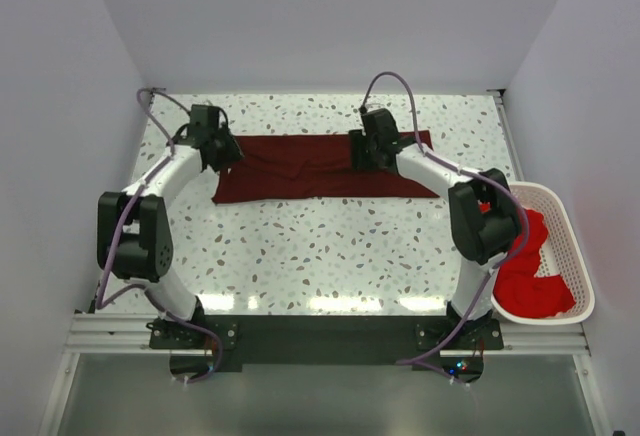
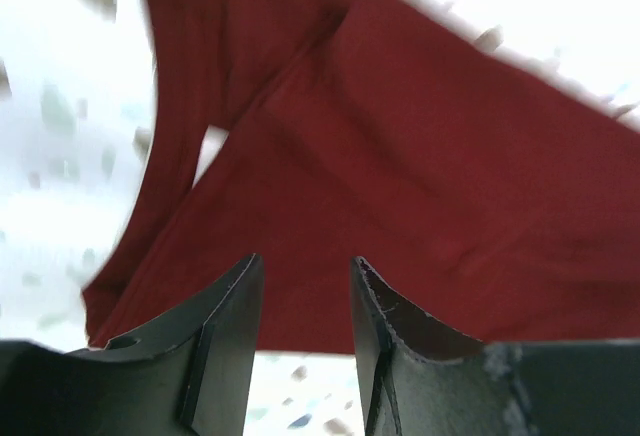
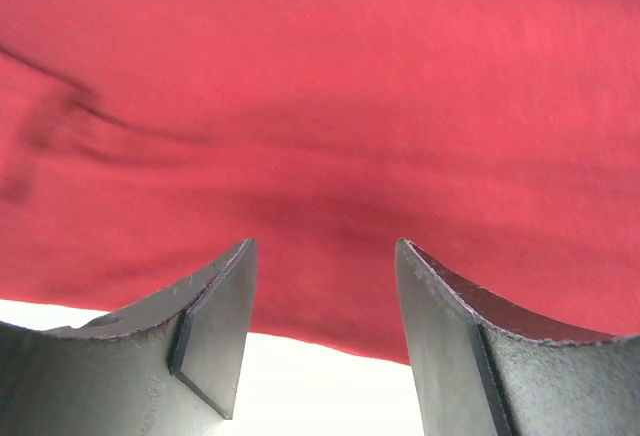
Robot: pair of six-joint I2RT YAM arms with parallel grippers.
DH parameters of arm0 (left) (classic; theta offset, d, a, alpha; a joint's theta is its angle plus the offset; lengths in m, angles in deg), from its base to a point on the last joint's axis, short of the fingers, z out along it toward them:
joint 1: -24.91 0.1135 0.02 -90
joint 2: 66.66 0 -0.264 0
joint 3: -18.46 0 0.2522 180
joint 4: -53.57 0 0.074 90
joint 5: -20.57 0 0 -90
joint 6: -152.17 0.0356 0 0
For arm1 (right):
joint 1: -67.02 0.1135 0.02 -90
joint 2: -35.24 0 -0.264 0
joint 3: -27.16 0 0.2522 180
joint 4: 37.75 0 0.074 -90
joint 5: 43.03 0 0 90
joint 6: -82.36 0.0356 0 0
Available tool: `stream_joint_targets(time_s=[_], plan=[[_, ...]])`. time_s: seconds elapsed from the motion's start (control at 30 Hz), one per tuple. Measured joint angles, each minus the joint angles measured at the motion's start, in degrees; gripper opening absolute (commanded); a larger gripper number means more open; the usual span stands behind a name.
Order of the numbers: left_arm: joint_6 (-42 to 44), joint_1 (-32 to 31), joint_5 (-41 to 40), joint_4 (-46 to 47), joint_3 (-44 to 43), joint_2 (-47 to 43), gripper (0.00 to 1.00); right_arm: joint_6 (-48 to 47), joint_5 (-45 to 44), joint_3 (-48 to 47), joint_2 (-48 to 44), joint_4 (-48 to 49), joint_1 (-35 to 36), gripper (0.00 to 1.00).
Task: Fold and stack the t-shirts
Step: Fold the tshirt
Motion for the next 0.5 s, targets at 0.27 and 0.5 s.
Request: stream_joint_targets(time_s=[0.27, 0.5], plan=[[-0.4, 0.2, -1.0, 0.7, 11.8, 4.9, 0.39, -3.0, -1.6, 2.0, 3.9, -5.8, -1.9, 0.61], [0.5, 2.0, -3.6, -3.0, 2.1, 12.4, 0.4, -0.9, 2.3, 5.9, 3.1, -7.7, -1.5, 0.6]])
